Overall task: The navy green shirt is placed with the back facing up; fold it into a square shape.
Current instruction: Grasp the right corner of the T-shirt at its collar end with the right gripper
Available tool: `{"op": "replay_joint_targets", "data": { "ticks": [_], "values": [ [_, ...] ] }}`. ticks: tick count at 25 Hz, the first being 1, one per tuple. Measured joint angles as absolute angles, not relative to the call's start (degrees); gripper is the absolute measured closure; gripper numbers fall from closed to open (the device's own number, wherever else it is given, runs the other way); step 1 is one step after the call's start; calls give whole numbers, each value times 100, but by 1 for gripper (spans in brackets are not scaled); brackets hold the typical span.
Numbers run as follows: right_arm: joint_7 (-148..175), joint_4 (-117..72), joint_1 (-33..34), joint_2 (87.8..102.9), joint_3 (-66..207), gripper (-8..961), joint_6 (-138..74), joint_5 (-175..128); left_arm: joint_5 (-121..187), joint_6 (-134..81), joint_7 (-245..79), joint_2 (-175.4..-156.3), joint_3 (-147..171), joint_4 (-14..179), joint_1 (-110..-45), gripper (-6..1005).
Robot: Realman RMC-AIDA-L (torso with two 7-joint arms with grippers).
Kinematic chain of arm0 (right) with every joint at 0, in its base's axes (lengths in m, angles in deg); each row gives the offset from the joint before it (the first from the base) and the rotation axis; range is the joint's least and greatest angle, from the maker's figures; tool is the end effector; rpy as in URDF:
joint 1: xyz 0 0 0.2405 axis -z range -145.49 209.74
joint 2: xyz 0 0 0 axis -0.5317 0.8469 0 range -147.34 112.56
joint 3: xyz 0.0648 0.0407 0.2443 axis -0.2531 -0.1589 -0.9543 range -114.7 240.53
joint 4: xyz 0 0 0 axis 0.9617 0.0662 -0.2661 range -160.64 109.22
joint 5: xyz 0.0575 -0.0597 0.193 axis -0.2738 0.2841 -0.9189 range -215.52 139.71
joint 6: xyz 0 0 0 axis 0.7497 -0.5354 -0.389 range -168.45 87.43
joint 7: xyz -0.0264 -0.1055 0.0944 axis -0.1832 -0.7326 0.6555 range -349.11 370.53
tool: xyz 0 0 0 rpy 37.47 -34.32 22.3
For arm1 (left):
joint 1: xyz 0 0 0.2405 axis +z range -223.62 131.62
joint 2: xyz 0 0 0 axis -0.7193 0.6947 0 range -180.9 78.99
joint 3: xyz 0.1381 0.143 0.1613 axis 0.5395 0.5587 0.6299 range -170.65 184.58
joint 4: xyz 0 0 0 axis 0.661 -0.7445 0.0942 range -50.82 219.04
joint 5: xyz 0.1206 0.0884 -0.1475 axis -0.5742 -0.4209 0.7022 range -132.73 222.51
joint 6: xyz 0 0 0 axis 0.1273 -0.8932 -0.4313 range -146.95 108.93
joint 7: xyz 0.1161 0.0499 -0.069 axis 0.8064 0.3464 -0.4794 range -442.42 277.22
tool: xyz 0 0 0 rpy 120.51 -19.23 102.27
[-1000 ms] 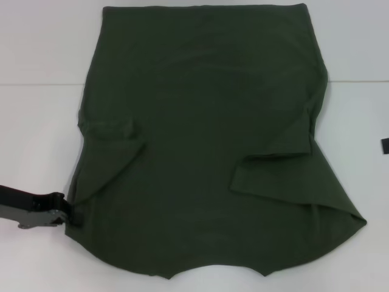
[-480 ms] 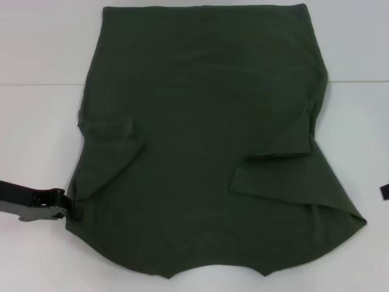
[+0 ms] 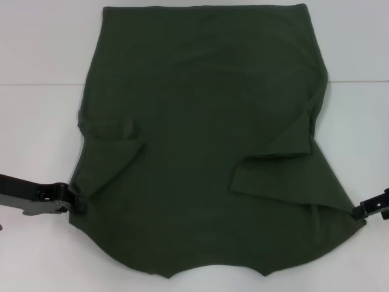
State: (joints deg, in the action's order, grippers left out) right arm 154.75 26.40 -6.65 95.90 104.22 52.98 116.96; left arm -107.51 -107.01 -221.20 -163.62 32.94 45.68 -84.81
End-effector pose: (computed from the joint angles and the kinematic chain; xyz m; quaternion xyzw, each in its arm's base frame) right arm 0.2899 0.3585 0.0673 -0.7824 0.5983 -0.0794 0.1535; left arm -0.3157 0.3499 0.0474 -0.7410 -0.6592 -0.0421 0.1207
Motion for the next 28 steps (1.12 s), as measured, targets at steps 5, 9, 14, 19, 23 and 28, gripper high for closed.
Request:
{"op": "replay_joint_targets", "data": {
  "ticks": [5,9,14,19,23,28],
  "values": [
    [15400,2435,-676,9603,10486,129,5104,11697,-10751,-10684,-22120,-16375,3311,4570,-8514,967],
    [15337,2358,-691,9636,10490,129,5055,11679,-10751,-10653,-22127,-16383,3321,4571,-8536,967],
    [15304,2348,-697,9668,10553,129,4996,11714,-10751,-10636,-22129,-16386,3325,4570,-8551,967],
    [15300,2345,-704,9667,10579,130,4955,11718,-10751,-10625,-22123,-16389,3323,4570,-8554,967],
    [15314,2342,-717,9677,10673,130,4925,11722,-10751,-10617,-22121,-16396,3318,4570,-8555,967],
    [15342,2342,-717,9700,10762,130,4872,11722,-10751,-10613,-22120,-16399,3310,4570,-8547,968]
  ]
}}
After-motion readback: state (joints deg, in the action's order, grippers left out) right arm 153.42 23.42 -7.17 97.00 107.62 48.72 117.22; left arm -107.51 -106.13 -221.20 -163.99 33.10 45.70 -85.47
